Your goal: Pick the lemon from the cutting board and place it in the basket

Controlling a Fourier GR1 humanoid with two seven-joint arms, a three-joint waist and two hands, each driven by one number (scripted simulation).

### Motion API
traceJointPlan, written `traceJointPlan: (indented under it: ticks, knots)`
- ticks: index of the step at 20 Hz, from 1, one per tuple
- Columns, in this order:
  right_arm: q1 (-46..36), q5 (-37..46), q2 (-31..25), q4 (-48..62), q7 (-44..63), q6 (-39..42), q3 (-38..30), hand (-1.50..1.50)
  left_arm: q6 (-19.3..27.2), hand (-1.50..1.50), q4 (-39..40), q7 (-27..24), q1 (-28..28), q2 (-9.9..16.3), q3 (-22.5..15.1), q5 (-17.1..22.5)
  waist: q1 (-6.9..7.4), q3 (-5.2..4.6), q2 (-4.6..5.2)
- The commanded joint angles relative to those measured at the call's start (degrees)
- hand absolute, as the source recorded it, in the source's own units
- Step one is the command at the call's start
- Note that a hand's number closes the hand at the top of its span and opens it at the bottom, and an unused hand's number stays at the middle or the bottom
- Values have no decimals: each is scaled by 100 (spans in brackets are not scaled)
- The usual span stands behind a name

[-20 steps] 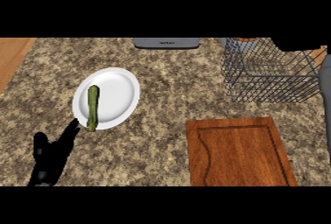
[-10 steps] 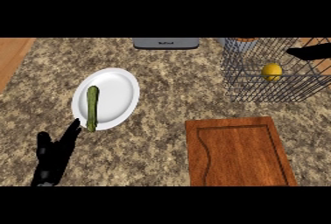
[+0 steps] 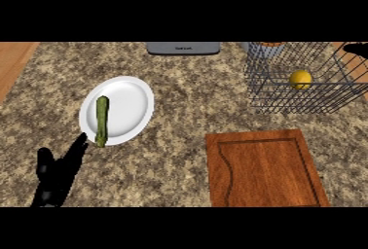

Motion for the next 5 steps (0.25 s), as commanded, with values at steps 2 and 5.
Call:
traceJointPlan:
  ticks: [2, 5]
  knots:
    - [350, -474, -541, -304, 154, 239, -573, -150, 22, 0, 251, -14, 277, -135, -6, -14, -72, -54, 23]
    - [479, -667, -1050, 113, -54, 582, -844, -150, -26, 0, 177, 3, 349, -141, -53, -50, -17, -52, 42]
